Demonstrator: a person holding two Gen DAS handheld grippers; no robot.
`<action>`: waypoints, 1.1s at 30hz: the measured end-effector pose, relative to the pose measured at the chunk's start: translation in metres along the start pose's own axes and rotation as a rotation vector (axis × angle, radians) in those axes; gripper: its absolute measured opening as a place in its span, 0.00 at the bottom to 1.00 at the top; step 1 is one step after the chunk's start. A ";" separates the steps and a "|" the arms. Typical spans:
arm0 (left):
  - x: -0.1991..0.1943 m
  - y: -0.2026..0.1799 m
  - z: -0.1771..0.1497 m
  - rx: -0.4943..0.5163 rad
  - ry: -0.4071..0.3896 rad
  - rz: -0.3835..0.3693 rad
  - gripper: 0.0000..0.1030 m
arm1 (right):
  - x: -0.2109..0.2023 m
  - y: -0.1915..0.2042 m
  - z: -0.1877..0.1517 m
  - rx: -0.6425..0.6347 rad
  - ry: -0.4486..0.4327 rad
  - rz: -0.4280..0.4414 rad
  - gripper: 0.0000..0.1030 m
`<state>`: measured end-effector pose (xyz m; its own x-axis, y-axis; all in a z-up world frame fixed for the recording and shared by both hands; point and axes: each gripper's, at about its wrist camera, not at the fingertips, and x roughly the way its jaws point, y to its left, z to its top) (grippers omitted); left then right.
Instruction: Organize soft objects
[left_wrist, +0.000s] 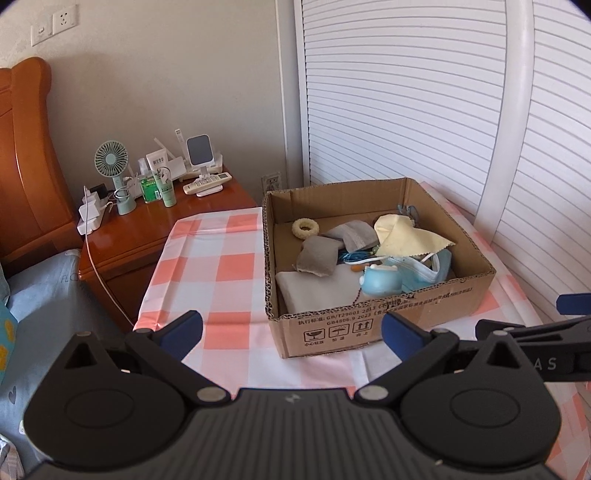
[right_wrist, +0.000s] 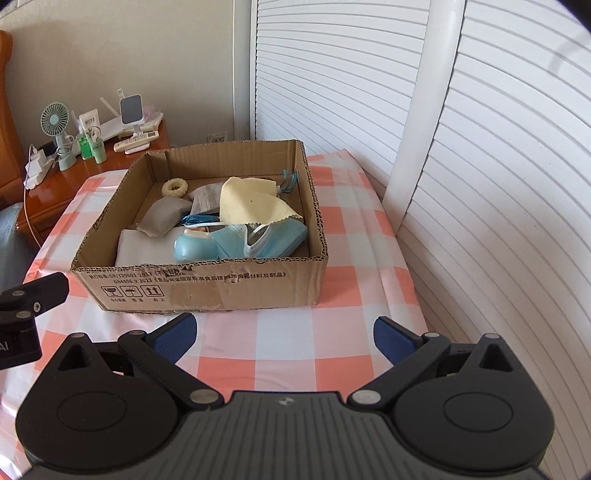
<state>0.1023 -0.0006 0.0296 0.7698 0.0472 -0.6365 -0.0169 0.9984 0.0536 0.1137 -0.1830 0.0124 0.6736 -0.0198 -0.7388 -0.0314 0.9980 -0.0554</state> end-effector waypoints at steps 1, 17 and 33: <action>-0.001 0.000 0.000 -0.001 -0.002 0.000 0.99 | -0.001 0.000 0.000 -0.002 -0.004 -0.002 1.00; 0.000 -0.001 0.000 -0.004 0.004 0.015 0.99 | -0.009 0.002 0.001 0.000 -0.028 0.011 1.00; 0.002 -0.002 0.000 0.006 0.008 0.022 0.99 | -0.013 -0.001 0.002 0.012 -0.038 0.018 1.00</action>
<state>0.1041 -0.0030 0.0280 0.7641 0.0696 -0.6414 -0.0298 0.9969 0.0726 0.1063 -0.1832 0.0230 0.7008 0.0005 -0.7133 -0.0354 0.9988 -0.0341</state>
